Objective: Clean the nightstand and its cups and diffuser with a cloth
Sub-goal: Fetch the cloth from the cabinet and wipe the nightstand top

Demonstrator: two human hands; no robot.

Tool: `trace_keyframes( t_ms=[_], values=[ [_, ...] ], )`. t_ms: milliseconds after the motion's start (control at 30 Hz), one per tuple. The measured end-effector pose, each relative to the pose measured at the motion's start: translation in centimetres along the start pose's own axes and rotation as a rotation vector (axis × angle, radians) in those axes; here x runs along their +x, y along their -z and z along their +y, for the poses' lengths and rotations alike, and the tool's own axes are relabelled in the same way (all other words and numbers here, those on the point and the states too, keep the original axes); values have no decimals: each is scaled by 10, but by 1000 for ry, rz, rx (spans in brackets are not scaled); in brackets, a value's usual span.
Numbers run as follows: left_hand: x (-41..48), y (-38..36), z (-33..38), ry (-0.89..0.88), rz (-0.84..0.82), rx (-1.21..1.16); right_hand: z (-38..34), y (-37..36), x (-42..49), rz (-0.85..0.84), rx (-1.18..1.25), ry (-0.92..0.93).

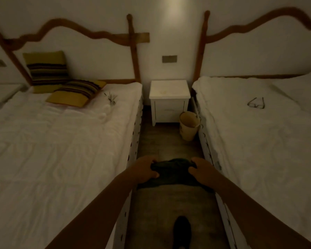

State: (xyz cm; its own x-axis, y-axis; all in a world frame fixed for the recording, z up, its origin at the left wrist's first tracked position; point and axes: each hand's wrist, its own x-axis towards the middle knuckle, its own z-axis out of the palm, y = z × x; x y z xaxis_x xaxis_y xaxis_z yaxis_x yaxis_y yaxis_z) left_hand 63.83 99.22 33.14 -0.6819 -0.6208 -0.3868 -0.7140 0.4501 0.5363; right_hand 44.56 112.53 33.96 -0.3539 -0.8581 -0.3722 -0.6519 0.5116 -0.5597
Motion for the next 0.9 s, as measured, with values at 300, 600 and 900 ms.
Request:
trace_keyframes(
  t_ms=[300, 600, 900],
  values=[
    [199, 104, 31, 56, 64, 5, -12, 123, 197, 11, 53, 5],
    [414, 206, 4, 30, 136, -161, -25, 186, 442, 5, 42, 54],
    [626, 305, -22, 80, 58, -242, -28, 235, 665, -11, 101, -93]
  ],
)
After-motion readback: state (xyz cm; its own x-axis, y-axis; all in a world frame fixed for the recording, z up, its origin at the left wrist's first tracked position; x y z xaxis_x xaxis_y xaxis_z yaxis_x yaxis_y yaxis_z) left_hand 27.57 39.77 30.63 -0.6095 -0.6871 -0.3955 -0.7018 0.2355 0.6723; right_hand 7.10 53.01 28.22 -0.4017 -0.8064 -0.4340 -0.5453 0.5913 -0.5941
